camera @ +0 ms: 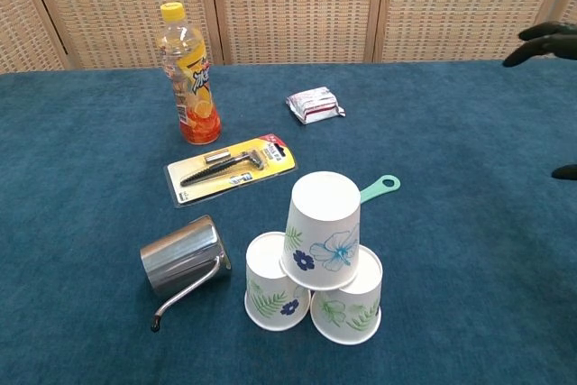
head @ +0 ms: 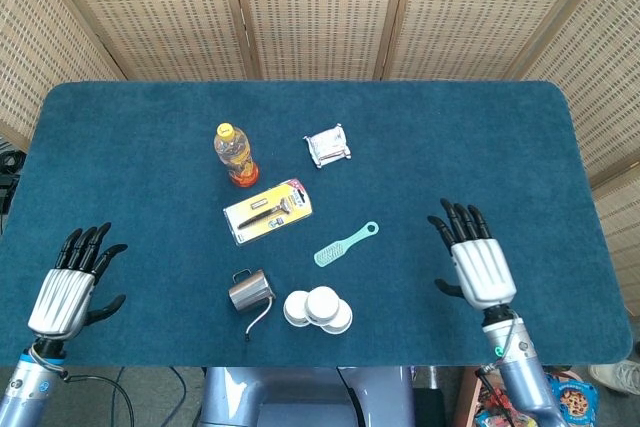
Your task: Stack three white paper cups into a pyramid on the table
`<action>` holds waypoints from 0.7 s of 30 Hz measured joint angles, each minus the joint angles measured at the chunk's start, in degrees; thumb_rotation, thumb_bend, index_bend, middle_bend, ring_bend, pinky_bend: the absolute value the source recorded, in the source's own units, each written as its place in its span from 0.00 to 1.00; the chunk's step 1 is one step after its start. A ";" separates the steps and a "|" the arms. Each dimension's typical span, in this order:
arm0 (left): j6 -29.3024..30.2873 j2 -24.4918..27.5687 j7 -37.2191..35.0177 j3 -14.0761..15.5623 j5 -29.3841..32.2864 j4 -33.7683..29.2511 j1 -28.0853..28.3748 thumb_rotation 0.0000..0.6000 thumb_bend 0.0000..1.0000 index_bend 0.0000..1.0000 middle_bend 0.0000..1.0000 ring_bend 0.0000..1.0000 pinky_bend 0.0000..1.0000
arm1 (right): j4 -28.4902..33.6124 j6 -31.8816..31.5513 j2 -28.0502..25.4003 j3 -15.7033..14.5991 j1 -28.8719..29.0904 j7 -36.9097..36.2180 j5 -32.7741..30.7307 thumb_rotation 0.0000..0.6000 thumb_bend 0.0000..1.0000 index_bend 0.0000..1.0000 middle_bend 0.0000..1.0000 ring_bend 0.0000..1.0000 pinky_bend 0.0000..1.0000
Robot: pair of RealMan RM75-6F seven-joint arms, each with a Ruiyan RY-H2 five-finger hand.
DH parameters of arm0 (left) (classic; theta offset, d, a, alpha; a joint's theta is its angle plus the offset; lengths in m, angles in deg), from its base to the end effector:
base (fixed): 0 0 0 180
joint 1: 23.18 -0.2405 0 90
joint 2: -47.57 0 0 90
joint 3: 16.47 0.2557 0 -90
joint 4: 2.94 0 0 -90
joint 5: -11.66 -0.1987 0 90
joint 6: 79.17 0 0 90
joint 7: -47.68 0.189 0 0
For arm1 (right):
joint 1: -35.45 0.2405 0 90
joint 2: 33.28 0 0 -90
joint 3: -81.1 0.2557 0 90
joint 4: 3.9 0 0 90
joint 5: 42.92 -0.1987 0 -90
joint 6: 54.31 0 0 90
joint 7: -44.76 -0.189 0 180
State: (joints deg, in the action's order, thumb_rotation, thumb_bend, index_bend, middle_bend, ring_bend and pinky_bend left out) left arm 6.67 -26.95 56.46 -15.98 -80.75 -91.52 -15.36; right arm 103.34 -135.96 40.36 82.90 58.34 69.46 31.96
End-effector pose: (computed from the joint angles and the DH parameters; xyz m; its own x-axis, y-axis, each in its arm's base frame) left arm -0.2728 0.2257 0.1017 0.4412 0.0137 0.8973 0.8844 -0.1761 -0.4321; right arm -0.1933 -0.2853 0.0912 0.4090 -0.0507 0.9111 -0.9007 -0.1823 0.3942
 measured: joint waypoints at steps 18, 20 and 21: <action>0.45 4.39 -0.26 -0.63 3.06 -0.83 -1.53 1.00 0.23 0.10 0.00 0.00 0.00 | -15.42 -7.24 0.72 -2.06 -10.06 -16.42 6.83 1.00 0.08 0.17 0.00 0.00 0.00; 0.50 4.42 -0.31 -0.76 3.27 -0.60 -1.61 1.00 0.23 0.10 0.00 0.00 0.00 | -16.29 -6.87 0.91 -1.83 -10.46 -17.05 6.91 1.00 0.08 0.17 0.00 0.00 0.00; 0.48 4.39 -0.33 -0.83 3.33 -0.53 -1.60 1.00 0.22 0.10 0.00 0.00 0.00 | -16.44 -6.80 0.96 -1.63 -10.61 -17.26 7.04 1.00 0.08 0.17 0.00 0.00 0.00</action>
State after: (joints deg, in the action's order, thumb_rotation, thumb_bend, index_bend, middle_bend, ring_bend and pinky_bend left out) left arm 7.15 -22.56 56.13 -16.81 -77.41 -92.05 -16.96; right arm 86.90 -142.76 41.31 81.26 47.72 52.20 39.00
